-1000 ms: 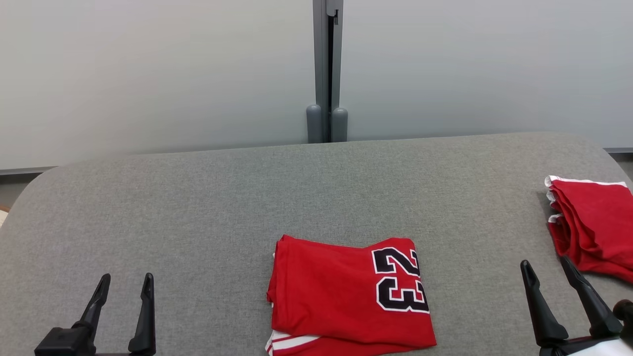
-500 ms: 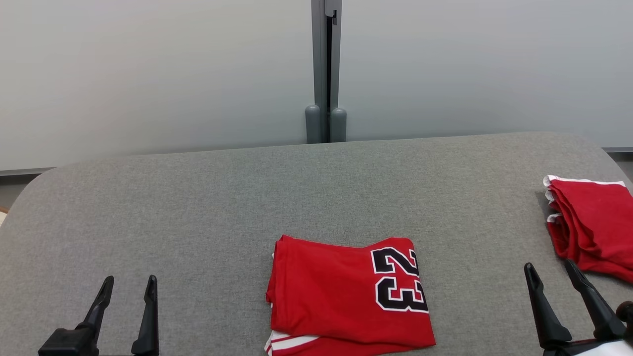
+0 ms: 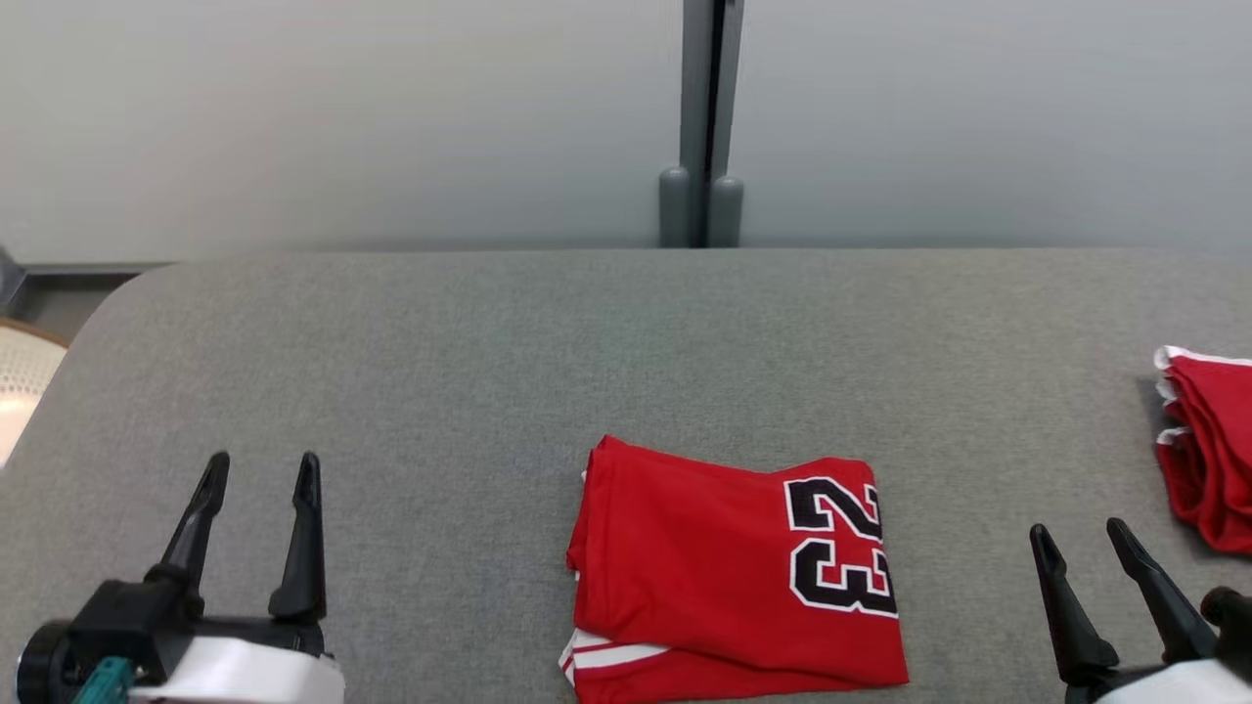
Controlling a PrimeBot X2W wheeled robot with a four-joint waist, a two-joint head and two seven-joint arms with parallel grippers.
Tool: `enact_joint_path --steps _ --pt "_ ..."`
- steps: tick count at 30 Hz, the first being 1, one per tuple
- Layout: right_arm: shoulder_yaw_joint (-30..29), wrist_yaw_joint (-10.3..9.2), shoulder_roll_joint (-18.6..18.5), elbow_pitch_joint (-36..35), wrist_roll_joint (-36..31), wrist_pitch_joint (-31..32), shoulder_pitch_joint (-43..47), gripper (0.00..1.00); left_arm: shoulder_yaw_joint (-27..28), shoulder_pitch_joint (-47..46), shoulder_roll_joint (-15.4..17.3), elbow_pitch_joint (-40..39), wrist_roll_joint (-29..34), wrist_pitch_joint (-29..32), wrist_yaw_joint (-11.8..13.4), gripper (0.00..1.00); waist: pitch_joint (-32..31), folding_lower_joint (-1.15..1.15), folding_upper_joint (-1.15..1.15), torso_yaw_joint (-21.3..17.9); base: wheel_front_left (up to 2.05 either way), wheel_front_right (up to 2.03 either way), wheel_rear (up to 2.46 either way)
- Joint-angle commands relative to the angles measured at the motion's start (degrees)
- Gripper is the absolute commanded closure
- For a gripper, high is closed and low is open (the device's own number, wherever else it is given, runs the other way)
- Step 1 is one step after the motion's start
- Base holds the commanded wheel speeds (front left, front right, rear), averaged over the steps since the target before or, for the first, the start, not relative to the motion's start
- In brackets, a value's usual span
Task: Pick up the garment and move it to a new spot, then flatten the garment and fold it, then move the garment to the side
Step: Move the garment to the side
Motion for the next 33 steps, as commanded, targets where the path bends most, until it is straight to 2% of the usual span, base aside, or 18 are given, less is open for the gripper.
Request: enact_joint_path --steps 1,4,7,11,15,16,17,18,24,33 --pt "0.33 0.0 0.12 1.2 0.29 0.16 -1.82 0.0 -0.24 -2.84 0.15 -0.31 0.67 -0.45 -0.54 0.0 3.71 0.0 0.0 3.29 0.0 0.0 0.0" --pt "1.23 0.0 0.92 5.45 0.53 0.15 -4.11 0.0 -0.89 -6.75 -0.86 0.02 0.91 -1.57 -1.32 0.0 7.35 0.0 0.0 6.76 0.0 0.0 0.0" --pt "2.91 0.0 2.15 12.64 0.69 -0.57 -7.58 0.0 -1.55 -10.94 -2.36 1.44 0.86 -3.21 -2.43 0.0 10.5 0.0 0.0 10.25 0.0 0.0 0.0" --pt "4.47 0.0 2.71 19.92 0.52 0.24 -9.38 0.0 -1.87 -13.04 -3.38 3.12 1.12 -4.15 -3.34 0.0 11.77 0.0 0.0 12.17 0.0 0.0 0.0" --pt "6.04 0.0 3.26 22.86 0.59 0.64 -9.95 0.0 -1.91 -13.94 -3.57 4.13 1.69 -4.58 -3.55 0.0 12.26 0.0 0.0 12.73 0.0 0.0 0.0" --pt "6.35 0.0 3.4 23.63 0.51 0.83 -9.86 0.39 -1.85 -14.1 -3.62 4.35 1.75 -4.65 -3.75 0.0 12.39 0.0 0.0 12.75 0.0 0.0 0.0" --pt "6.75 0.0 3.63 23.9 0.65 0.74 -9.71 0.86 -1.76 -14.14 -3.67 4.62 1.78 -4.76 -3.87 0.0 12.45 0.0 0.0 12.7 0.0 0.0 0.0" --pt "7.02 0.0 3.62 23.98 0.64 0.74 -9.62 1.0 -1.63 -14.08 -3.71 4.81 1.78 -4.82 -3.87 0.0 12.51 0.0 0.0 12.59 0.0 0.0 0.0" --pt "7.36 -0.07 0.77 18.5 -2.66 -0.51 -10.75 1.0 -2.05 -13.81 -3.0 4.71 3.16 -5.04 -4.44 0.0 12.21 0.0 0.0 8.68 0.0 0.0 0.0" --pt "10.21 -0.06 -4.55 9.46 -3.05 3.68 -13.78 1.0 -2.81 -14.27 -2.53 3.8 2.99 -4.99 -5.41 0.0 12.51 0.0 0.0 -5.95 0.0 0.0 0.0"
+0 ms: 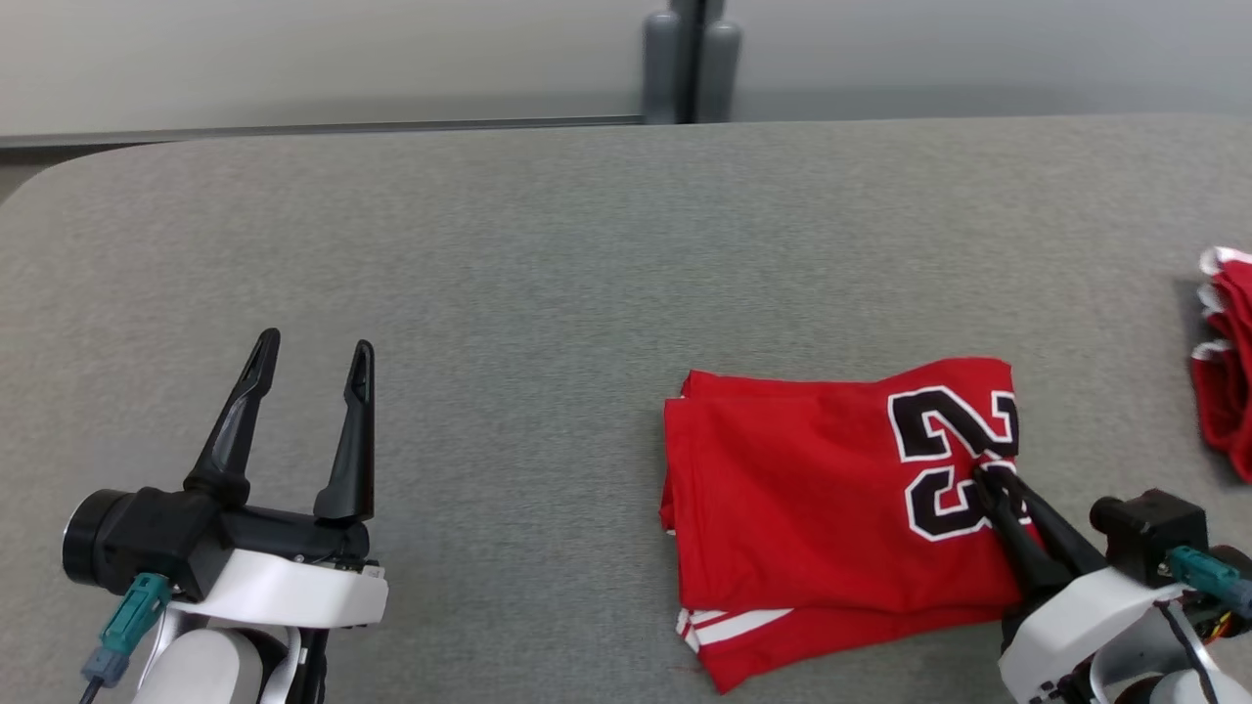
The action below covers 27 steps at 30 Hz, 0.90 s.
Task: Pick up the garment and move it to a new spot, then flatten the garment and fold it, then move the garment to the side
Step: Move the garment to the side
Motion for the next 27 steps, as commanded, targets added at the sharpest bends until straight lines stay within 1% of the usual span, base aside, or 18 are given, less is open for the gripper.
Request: enact_joint_path --steps 1,2,4,6,10,13,16,17,18,19,22,23,25,27 --pt "-0.23 -0.12 -0.33 -0.63 0.93 0.35 -0.95 1.0 -0.11 -1.09 -0.07 -0.08 -0.13 -0.1 -0.26 0.0 0.39 0.0 0.0 -6.49 0.0 0.0 0.0" --pt "-0.32 -0.12 -0.94 -1.0 1.03 0.65 -1.24 1.0 -0.32 -1.46 -0.16 -0.01 -0.21 0.05 -0.39 0.0 0.68 0.0 0.0 -7.88 0.0 0.0 0.0" --pt "-0.7 -0.12 -0.99 -2.14 2.82 -0.27 -2.44 1.0 -0.77 -2.24 -0.16 0.27 0.23 0.19 -0.54 0.0 1.47 0.0 0.0 -10.19 0.0 0.0 0.0" --pt "-1.38 -0.12 -1.75 -2.37 3.74 -0.76 -3.76 1.0 -1.27 -3.25 -0.29 0.65 0.19 0.3 -1.02 0.0 2.51 0.0 0.0 -11.73 0.0 0.0 0.0" --pt "-3.83 -0.12 -3.62 -1.67 5.01 -2.01 -8.07 1.0 -1.71 -5.53 -0.25 0.67 0.51 0.28 -1.48 0.0 4.88 0.0 0.0 -13.38 0.0 0.0 0.0" --pt "-7.44 -0.12 -5.76 -0.22 5.6 -2.6 -12.32 1.0 -1.95 -7.44 0.15 -0.11 0.82 0.67 -1.94 0.0 7.68 0.0 0.0 -14.08 0.0 0.0 0.0" --pt "-11.88 -0.12 -7.71 2.74 6.3 -3.6 -16.28 1.0 -2.66 -9.51 0.9 -1.19 1.67 1.37 -2.61 0.0 10.68 0.0 0.0 -13.93 0.0 0.0 0.0" --pt "-11.88 -0.12 -7.71 2.74 6.3 -3.6 -16.28 1.0 -2.66 -9.51 0.9 -1.19 1.67 1.37 -2.61 0.0 10.68 0.0 0.0 -13.93 0.0 0.0 0.0" --pt "-13.48 -0.12 -8.46 4.02 6.59 -3.65 -17.43 1.0 -2.88 -10.44 1.27 -1.62 2.09 1.66 -2.81 0.0 11.88 0.0 0.0 -13.55 0.0 0.0 0.0" --pt "-17.06 -0.12 -10.41 5.72 6.96 -4.85 -19.41 1.0 -3.27 -12.1 1.6 -2.15 2.48 1.95 -3.43 0.0 14.08 0.0 0.0 -12.52 0.0 0.0 0.0" --pt "-22.1 -0.12 -13.09 8.4 7.47 -6.23 -20.81 1.0 -3.31 -14.53 2.05 -3.02 3.12 2.03 -3.72 0.0 17.18 0.0 0.0 -11.08 0.0 0.0 0.0" --pt "-22.1 -0.12 -13.09 8.4 7.47 -6.23 -20.81 1.0 -3.31 -14.53 2.05 -3.02 3.12 2.03 -3.72 0.0 17.18 0.0 0.0 -11.08 0.0 0.0 0.0" --pt "-24.66 -0.12 -13.64 10.34 8.6 -6.96 -22.01 1.0 -2.87 -15.62 2.45 -3.56 3.75 1.68 -3.43 0.0 18.83 0.0 0.0 -10.61 0.0 0.0 0.0" --pt "-27.05 -0.12 -14.4 13.28 8.73 -6.84 -23.54 1.0 -2.68 -16.26 2.8 -4.14 3.89 1.48 -3.64 0.0 20.38 0.0 0.0 -10.34 0.0 0.0 0.0"
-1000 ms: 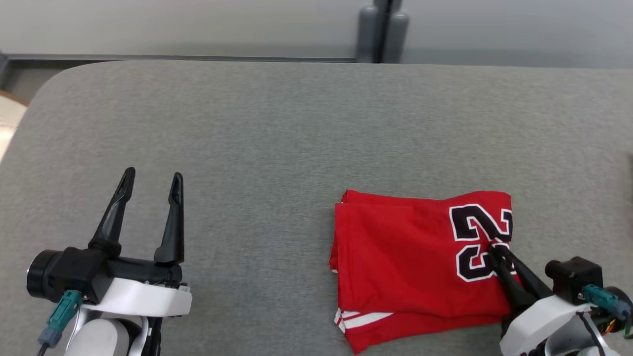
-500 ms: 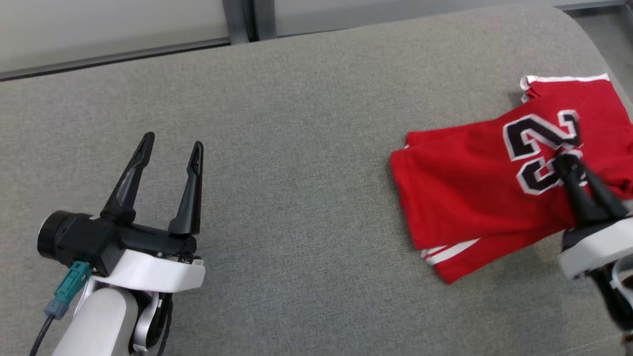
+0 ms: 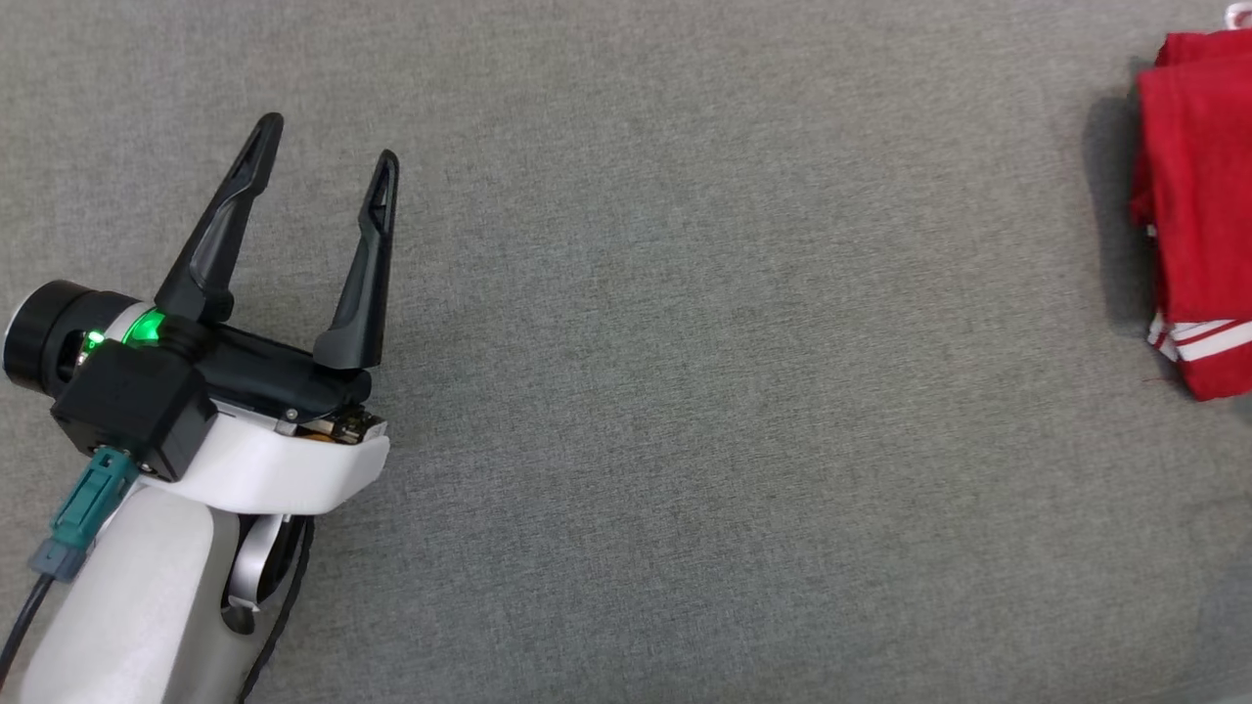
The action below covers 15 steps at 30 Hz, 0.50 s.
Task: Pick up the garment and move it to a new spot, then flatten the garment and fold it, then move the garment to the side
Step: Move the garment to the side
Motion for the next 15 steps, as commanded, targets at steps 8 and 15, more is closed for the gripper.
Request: enact_joint_path --steps 8,15 --pt "-7.1 -0.13 1.2 13.76 -3.07 -0.55 -5.92 0.0 -0.74 -2.68 0.16 -1.31 0.9 -0.86 -0.89 0.0 5.01 0.0 0.0 2.77 0.0 0.0 0.0" --pt "-8.7 -0.14 4.13 15.92 -5.19 -7.36 -2.58 0.0 -0.43 0.34 -0.29 0.67 -0.59 -1.44 -0.76 0.0 0.35 0.0 0.0 2.31 0.0 0.0 0.0"
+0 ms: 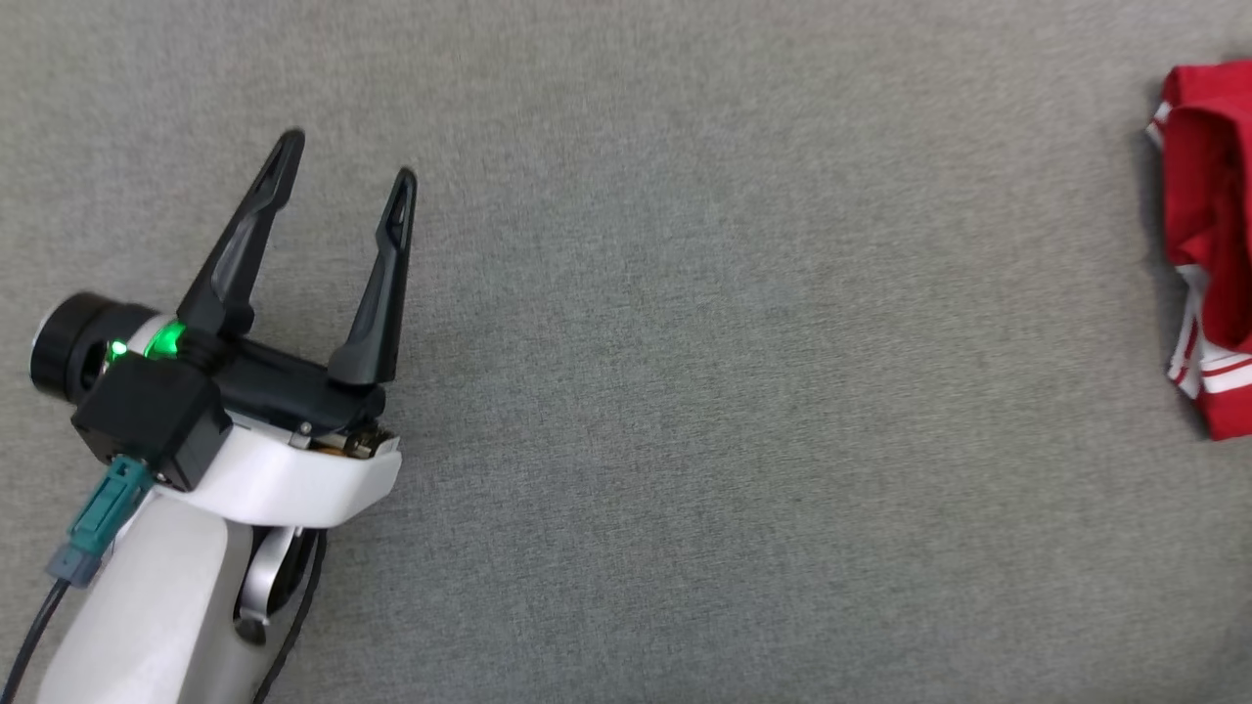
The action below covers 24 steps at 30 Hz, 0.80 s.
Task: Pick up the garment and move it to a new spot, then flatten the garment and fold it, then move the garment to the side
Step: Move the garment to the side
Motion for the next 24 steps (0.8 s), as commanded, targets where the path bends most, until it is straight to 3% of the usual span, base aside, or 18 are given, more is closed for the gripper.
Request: enact_joint_path --steps 1,9,24 --pt "0.8 -0.12 0.9 -0.97 -0.18 -1.78 1.75 0.0 0.51 1.36 0.15 0.58 -0.48 -0.36 0.18 0.0 -2.98 0.0 0.0 -0.65 0.0 0.0 0.0" --pt "9.67 -0.12 7.91 -13.7 -2.89 -4.58 12.29 0.0 2.02 9.23 -0.62 2.88 -2.85 -0.78 1.47 0.0 -11.8 0.0 0.0 -1.98 0.0 0.0 0.0" --pt "16.41 -0.12 19.02 -36.52 -7.99 3.71 27.07 0.0 5.94 16.44 -1.74 8.62 -6.25 -0.83 4.98 0.0 -20.35 0.0 0.0 5.92 0.0 0.0 0.0"
